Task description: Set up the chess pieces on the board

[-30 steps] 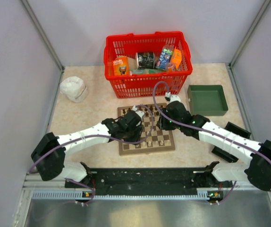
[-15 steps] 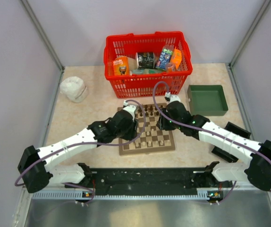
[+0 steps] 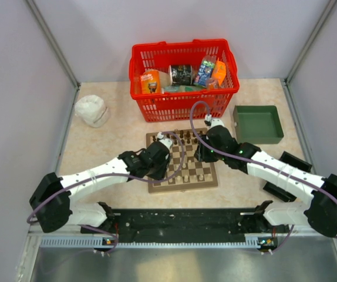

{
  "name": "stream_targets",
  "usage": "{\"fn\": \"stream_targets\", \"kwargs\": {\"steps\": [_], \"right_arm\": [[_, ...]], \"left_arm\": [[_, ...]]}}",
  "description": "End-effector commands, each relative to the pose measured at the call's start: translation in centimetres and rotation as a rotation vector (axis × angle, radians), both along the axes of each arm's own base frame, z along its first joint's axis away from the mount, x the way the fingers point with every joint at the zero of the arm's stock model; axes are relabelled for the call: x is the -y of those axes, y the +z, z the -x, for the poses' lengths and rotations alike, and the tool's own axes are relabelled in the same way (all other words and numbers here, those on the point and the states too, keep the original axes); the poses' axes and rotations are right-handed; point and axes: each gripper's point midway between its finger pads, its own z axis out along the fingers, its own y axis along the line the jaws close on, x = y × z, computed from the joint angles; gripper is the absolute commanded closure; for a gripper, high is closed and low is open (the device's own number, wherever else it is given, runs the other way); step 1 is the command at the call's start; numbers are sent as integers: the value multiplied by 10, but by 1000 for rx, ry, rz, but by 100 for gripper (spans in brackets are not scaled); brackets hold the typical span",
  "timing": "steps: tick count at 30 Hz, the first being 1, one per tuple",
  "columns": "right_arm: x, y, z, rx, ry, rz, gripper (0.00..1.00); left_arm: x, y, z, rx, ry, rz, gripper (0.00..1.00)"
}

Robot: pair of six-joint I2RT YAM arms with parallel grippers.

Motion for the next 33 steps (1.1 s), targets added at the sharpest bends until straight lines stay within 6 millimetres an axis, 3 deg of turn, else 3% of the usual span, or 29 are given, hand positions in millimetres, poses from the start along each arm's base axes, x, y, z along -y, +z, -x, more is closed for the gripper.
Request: {"fn": "stream_targets", "kwargs": {"steps": [1,16,33], "right_arm": [[-4,14,-9,39,-17,-42,64],[-3,7,-9,27,-18,-26,64],[-3,7,-9,29,-13,-23,64]], "left_arm": [[4,-2,-7,12,-23,-13,58],[15,-6,-4,-13,-56,19,62],[17,-7,-1,-25,-69,39,79]]}}
